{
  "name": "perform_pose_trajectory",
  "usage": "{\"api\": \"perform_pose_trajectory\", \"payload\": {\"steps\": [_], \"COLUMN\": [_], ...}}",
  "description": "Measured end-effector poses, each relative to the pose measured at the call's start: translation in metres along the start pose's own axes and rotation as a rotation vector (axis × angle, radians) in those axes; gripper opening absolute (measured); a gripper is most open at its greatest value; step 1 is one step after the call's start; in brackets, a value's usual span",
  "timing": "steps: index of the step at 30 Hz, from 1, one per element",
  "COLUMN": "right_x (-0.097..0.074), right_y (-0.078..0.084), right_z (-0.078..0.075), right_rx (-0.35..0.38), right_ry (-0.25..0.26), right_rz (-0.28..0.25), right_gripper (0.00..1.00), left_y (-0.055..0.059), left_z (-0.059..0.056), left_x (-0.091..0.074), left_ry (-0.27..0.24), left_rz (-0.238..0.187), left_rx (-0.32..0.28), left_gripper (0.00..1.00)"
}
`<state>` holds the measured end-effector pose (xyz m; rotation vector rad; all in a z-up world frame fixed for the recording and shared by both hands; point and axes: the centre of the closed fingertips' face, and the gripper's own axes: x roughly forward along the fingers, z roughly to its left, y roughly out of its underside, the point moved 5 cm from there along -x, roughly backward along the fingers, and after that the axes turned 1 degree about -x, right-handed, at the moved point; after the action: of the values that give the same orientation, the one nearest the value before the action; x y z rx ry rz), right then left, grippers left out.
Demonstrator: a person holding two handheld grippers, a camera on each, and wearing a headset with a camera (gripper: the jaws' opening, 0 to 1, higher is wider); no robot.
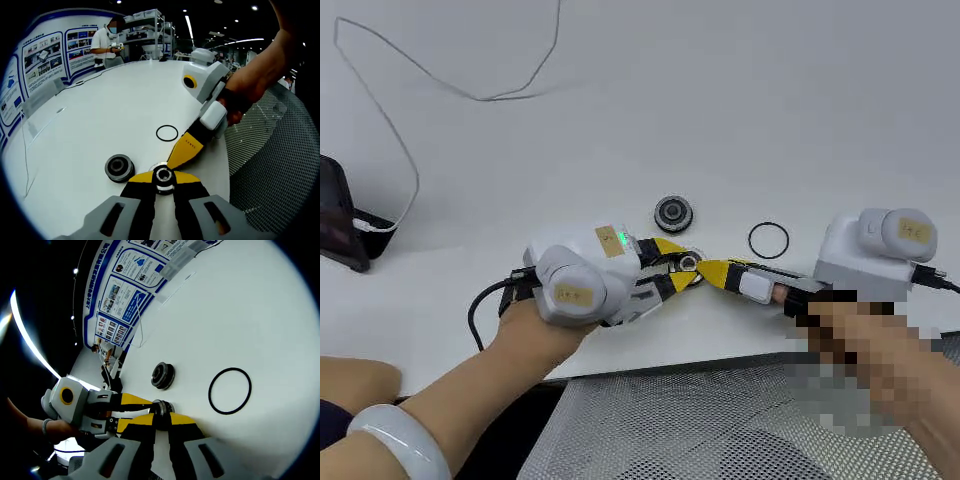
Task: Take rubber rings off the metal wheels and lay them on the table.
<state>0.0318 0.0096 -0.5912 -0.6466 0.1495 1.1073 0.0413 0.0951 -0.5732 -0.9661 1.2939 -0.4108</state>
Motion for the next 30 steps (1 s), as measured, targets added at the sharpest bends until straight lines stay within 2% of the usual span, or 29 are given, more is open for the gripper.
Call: {"api": "perform_pose_trajectory", "payload": {"steps": [6, 9, 22, 30], "right_x": [-0.0042, -0.0046, -0.004, -0.003], "right_y": [-0.0007, -0.0014, -0.003, -0.0039], "right_z": [-0.0003, 0.0012, 0.0054, 0.0088], "right_rx": [-0.003, -0.008, -0.06, -0.068], "right_ry": [0.014, 0.004, 0.011, 0.002], "right_rz": [-0.01, -0.012, 0.002, 0.011], "right_gripper": [0.07, 0.03, 0.01, 0.01], "left_y": [0.0005, 0.0013, 0.0006, 0.0006], "left_z": [0.0001, 0.0002, -0.0011, -0.0009], "left_x": [0.0002, 0.0002, -0.0001, -0.0003], "left_ry": [0.001, 0.001, -0.001, -0.003], "left_rz": [0.001, 0.001, 0.002, 0.0], "left_rx": [0.001, 0.0, -0.007, -0.012], "left_gripper": [0.13, 0.13, 0.13, 0.13]}}
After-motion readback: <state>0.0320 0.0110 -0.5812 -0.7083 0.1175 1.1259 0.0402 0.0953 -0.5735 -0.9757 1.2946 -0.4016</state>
